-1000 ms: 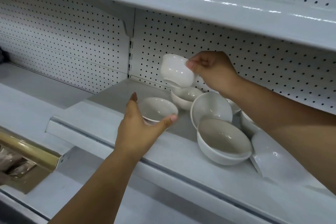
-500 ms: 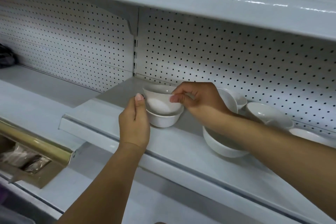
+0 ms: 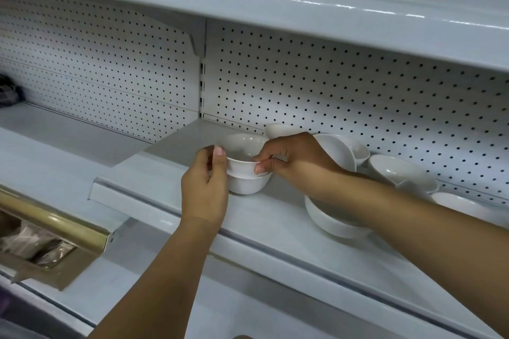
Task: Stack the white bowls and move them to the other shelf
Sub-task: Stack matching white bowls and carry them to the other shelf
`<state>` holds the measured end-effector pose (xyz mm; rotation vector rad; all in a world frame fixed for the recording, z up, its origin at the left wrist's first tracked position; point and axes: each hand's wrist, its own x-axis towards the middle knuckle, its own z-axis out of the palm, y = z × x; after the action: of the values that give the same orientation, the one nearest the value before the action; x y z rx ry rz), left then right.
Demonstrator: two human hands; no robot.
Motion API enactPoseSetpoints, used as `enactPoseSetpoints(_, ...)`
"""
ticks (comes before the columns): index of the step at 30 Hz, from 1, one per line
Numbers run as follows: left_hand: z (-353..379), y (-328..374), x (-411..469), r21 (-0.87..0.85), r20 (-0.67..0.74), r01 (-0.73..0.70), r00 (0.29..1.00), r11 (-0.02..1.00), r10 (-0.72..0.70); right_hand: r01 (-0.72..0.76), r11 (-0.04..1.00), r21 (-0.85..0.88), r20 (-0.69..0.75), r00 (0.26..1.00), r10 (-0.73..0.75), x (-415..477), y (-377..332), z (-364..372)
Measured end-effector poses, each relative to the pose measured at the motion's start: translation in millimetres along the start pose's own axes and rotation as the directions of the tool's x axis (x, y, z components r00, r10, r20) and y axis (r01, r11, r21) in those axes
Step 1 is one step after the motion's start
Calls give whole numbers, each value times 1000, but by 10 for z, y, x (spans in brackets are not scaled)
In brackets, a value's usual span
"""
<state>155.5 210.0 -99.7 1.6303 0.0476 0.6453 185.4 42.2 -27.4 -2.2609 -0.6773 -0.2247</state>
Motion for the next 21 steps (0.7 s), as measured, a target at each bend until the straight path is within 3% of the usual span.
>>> enactPoseSetpoints(6,-21,20,-25,-8,18,-3,1000,1000,4,5,996,-86,78,997,1,-89,12,45)
enactPoseSetpoints(8,-25,16,-22,-17,13,6,1000,1000,-5,-29,998,-56,62,998,32,-115,-38,17)
enactPoseSetpoints(12,-25,-1,-10,-10,11,11,1000,1000,-11,-90,971,-222,-58,995,79,-234,-182,17)
enactPoseSetpoints(17,-32,-6,-4,-14,5,24,1000,1000,-24,-242,970,-22,-264,937,228,-477,-205,323)
enactPoseSetpoints(21,-62,-9,-7,-9,9,49,999,999,-49,-313,934,173,-256,901,350,-522,-41,604)
